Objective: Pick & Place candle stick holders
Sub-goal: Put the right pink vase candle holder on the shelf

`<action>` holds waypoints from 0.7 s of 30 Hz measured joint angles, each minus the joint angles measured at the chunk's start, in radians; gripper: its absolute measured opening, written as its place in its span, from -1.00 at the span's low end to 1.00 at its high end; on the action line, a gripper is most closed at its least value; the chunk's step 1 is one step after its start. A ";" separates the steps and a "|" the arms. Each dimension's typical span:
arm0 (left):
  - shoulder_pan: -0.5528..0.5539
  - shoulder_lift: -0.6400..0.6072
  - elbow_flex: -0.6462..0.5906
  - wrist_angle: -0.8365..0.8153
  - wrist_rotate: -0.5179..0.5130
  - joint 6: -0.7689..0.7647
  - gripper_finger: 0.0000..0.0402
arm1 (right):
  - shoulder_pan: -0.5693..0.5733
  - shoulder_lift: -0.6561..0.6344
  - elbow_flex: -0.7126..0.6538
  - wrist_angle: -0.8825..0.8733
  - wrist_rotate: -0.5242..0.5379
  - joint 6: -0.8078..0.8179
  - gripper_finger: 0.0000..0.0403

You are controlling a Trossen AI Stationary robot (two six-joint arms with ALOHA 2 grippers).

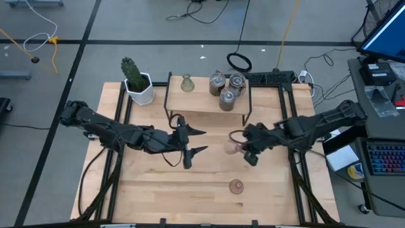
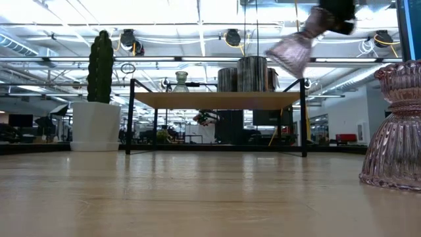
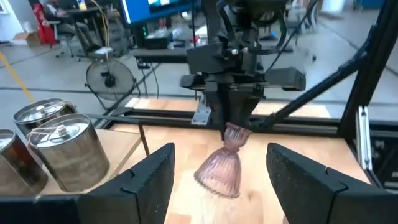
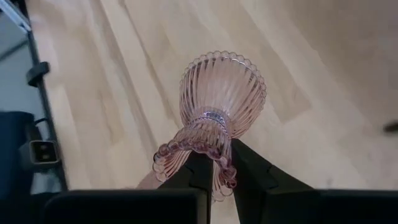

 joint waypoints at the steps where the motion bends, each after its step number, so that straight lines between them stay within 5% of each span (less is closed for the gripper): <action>1: 0.001 0.005 0.018 -0.028 0.004 -0.002 0.25 | -0.014 0.028 0.025 -0.001 0.000 -0.036 -0.88; 9: 0.006 0.025 0.049 -0.125 0.066 -0.004 0.25 | -0.112 0.196 0.202 0.038 -0.092 -0.239 -0.88; 21: 0.044 0.087 0.051 -0.159 0.112 -0.007 0.25 | -0.172 0.313 0.311 0.141 -0.156 -0.334 -0.88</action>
